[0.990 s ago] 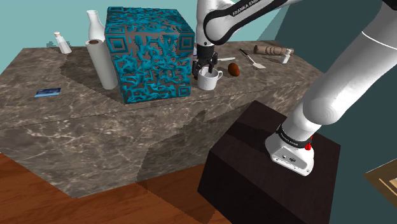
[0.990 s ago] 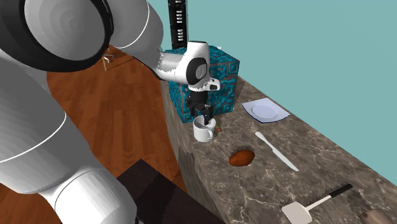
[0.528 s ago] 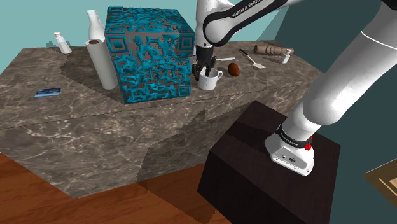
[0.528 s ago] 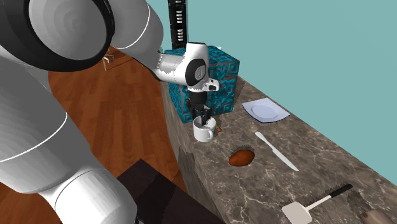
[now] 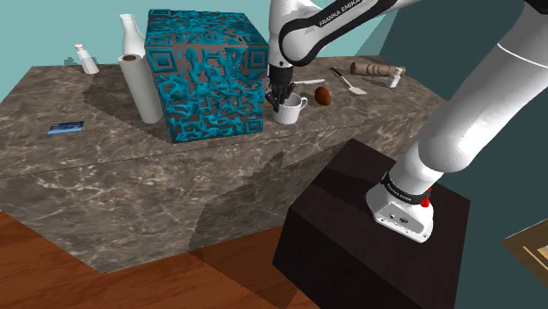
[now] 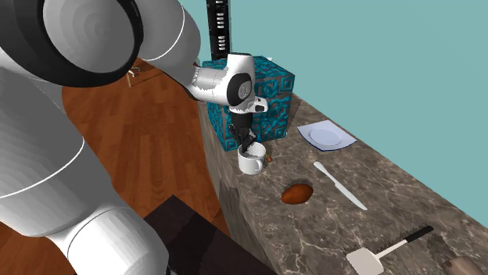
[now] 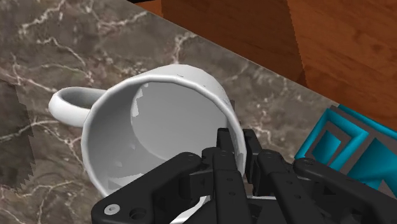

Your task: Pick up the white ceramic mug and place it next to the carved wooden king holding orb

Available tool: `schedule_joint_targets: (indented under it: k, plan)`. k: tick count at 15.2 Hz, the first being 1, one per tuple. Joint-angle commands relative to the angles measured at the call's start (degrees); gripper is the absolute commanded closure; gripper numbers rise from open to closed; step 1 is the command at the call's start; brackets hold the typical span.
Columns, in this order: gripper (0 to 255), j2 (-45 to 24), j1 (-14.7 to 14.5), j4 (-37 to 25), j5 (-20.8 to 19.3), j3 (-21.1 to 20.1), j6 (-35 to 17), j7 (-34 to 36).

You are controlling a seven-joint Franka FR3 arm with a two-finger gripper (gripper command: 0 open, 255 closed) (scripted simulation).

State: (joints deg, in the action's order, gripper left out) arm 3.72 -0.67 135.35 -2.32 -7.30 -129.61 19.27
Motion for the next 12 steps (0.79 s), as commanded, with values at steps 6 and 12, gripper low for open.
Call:
schedule_joint_targets:
  k: [6, 12]
  plan:
    - [255, 2.1, -0.1, -1.5, 0.5, 0.0, 3.6, -0.4]
    - [255, 4.4, -0.2, -3.9, 0.9, 0.1, 8.4, -0.8]
